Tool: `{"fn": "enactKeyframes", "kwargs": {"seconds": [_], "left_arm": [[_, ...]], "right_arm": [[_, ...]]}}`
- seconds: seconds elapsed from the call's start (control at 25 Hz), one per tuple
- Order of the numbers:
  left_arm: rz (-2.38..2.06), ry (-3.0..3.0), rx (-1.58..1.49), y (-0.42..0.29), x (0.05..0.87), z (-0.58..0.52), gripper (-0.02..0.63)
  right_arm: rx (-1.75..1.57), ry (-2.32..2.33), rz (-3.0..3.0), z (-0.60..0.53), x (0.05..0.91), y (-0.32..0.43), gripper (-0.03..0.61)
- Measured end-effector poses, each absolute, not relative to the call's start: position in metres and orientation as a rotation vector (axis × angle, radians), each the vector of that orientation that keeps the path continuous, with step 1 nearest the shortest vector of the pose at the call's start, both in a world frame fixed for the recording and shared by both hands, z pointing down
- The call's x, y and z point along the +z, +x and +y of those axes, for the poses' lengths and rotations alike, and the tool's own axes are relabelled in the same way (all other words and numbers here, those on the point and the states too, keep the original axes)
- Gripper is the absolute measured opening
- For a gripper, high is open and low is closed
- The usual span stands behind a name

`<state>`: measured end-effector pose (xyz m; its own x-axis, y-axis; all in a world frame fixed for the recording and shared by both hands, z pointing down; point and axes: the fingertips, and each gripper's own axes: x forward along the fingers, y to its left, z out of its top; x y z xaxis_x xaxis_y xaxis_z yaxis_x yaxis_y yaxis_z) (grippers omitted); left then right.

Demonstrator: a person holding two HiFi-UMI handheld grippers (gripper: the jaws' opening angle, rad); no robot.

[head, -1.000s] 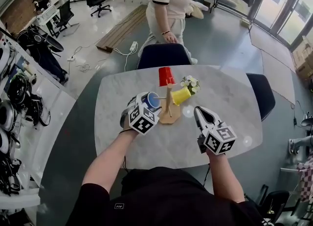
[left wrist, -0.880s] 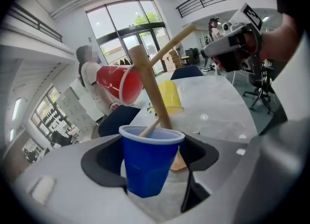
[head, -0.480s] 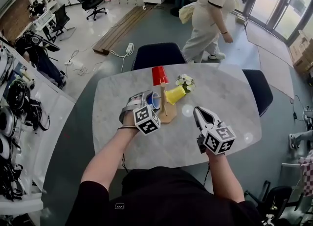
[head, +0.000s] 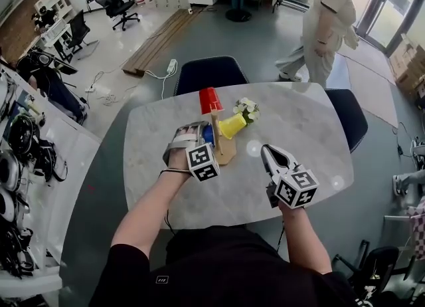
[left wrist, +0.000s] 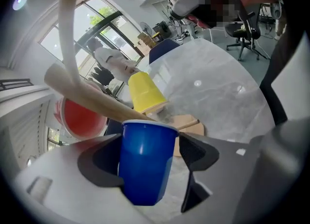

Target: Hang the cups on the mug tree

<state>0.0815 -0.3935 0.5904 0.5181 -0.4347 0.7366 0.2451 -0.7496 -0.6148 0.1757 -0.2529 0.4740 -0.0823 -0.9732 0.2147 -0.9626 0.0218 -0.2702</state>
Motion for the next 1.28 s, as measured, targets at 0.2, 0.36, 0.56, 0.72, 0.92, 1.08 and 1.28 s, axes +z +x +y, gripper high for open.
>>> {"fn": "enactKeyframes", "kwargs": {"seconds": [0.2,0.36,0.56,0.72,0.92,1.08,1.28], "left_arm": [[0.172,-2.073,-1.258,0.079,0.588,-0.393,0.357],[0.203,-2.103,-1.255,0.078,0.58,-0.391,0.357],[0.277,-2.21,-1.217,0.073,0.558,-0.384,0.357],[0.371,-2.361,-1.176,0.063,0.536,-0.376,0.357],[0.52,-2.779,-0.977,0.051,0.494,-0.358,0.357],[0.668,-2.995,-0.735,0.028,0.458,-0.353,0.357],[0.707,-3.131,-0.519,0.012,0.435,-0.345,0.356]], "right_arm": [[-0.541,-2.112,2.221,-0.247,0.476,0.18,0.021],[-0.532,-2.1,2.233,-0.243,0.472,0.181,0.021],[-0.5,-2.07,2.284,-0.238,0.467,0.179,0.021],[-0.447,-2.045,2.361,-0.234,0.457,0.178,0.021],[-0.37,-2.005,2.425,-0.226,0.441,0.177,0.021],[-0.327,-1.969,2.459,-0.228,0.433,0.169,0.021],[-0.242,-1.967,2.512,-0.236,0.422,0.158,0.017]]}}
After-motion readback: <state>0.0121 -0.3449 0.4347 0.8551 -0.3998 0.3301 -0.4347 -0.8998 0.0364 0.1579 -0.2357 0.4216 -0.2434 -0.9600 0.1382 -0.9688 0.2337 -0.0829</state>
